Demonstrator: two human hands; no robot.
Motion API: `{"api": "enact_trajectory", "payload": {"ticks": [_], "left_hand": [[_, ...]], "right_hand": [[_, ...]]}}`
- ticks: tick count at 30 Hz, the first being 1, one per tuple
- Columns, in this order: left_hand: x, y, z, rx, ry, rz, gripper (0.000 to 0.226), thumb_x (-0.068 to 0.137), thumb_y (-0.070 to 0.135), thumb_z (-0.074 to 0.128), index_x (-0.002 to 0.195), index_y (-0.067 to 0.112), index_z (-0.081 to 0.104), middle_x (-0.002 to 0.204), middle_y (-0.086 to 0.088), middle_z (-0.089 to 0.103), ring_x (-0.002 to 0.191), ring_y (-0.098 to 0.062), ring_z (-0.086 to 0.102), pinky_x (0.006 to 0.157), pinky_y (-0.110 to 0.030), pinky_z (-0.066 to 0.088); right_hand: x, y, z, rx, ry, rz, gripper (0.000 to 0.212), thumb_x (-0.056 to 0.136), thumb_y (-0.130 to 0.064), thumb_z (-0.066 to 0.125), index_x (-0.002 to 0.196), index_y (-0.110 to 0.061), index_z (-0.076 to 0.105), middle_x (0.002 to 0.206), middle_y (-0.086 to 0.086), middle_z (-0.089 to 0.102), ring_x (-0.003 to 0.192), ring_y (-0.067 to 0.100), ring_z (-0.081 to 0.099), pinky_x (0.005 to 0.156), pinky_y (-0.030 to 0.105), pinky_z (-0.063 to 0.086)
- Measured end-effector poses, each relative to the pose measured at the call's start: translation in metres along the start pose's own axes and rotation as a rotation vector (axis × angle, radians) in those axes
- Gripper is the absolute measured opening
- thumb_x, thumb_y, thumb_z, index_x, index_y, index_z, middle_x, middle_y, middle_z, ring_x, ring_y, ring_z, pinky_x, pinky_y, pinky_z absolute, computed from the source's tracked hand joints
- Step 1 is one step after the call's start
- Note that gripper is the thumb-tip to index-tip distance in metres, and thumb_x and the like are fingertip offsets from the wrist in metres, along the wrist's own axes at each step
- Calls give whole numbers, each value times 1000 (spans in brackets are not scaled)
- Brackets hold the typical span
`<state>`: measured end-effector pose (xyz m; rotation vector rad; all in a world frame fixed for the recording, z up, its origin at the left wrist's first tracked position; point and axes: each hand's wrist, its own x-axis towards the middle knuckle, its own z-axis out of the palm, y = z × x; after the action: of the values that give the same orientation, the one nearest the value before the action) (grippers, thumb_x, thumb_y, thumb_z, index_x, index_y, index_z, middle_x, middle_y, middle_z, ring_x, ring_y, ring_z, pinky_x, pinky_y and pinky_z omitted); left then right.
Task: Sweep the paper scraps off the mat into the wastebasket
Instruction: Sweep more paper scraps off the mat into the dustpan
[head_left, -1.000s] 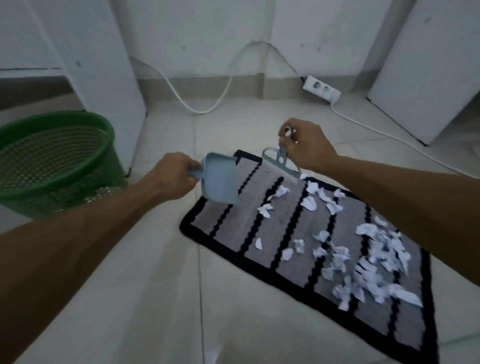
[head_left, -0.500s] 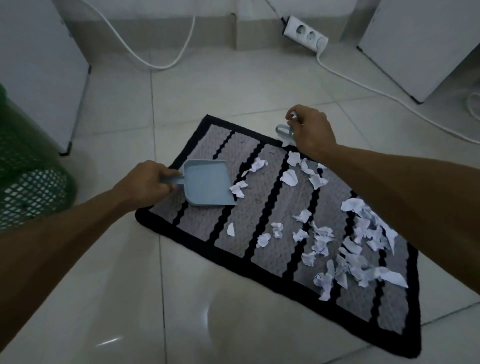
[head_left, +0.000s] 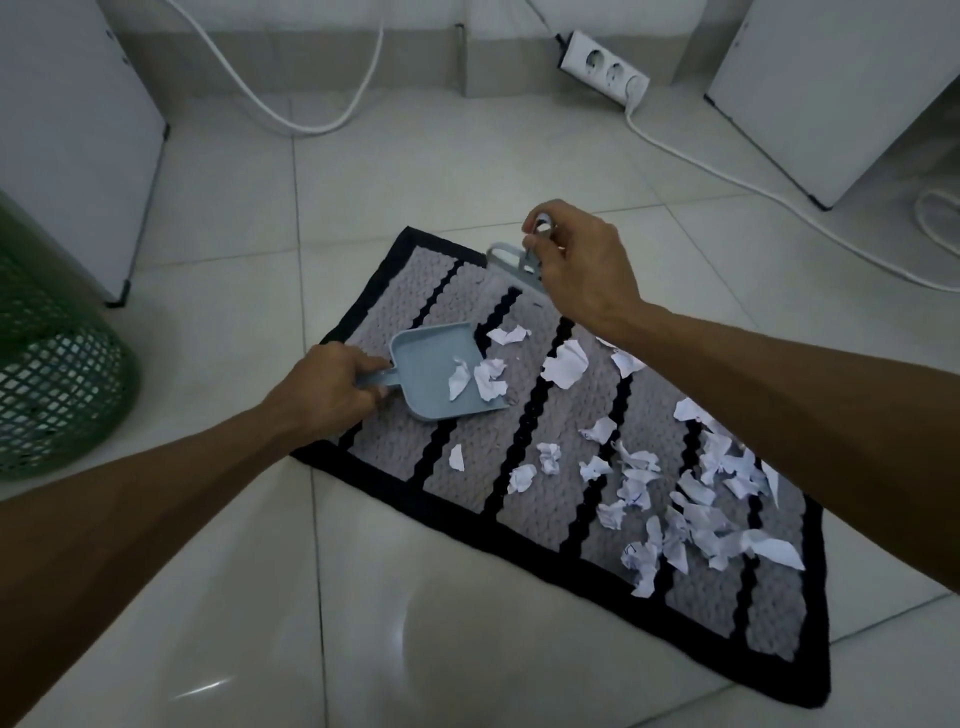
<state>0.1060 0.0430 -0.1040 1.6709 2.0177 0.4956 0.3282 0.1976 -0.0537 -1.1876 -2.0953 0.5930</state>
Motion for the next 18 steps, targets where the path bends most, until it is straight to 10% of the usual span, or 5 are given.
{"api": "enact_trajectory", "payload": {"ticks": [4, 9, 18], "left_hand": [[-5, -1, 4, -15, -3, 2, 31, 84, 9, 63, 115, 10, 67, 84, -4, 69, 58, -2, 55, 57, -19, 42], [-11, -1, 14, -5, -12, 10, 32, 82, 13, 63, 113, 14, 69, 82, -9, 71, 71, -25, 66, 66, -38, 54], [-16, 5, 28, 35, 56, 72, 36, 86, 15, 61, 123, 13, 61, 72, -1, 61, 55, -10, 51, 55, -22, 38]], "right_hand": [[-9, 16, 6, -162, -129, 27, 21, 103, -24, 46, 100, -15, 64, 84, 9, 70, 68, 25, 62, 66, 42, 56], [-45, -5, 18, -134, -252, -103, 11, 100, -18, 53, 98, -16, 64, 74, 3, 67, 51, 5, 51, 47, 24, 38], [-31, 36, -55, -199, 97, 128, 15, 101, -22, 51, 106, -15, 64, 94, 6, 70, 76, 24, 65, 57, 21, 43]]}}
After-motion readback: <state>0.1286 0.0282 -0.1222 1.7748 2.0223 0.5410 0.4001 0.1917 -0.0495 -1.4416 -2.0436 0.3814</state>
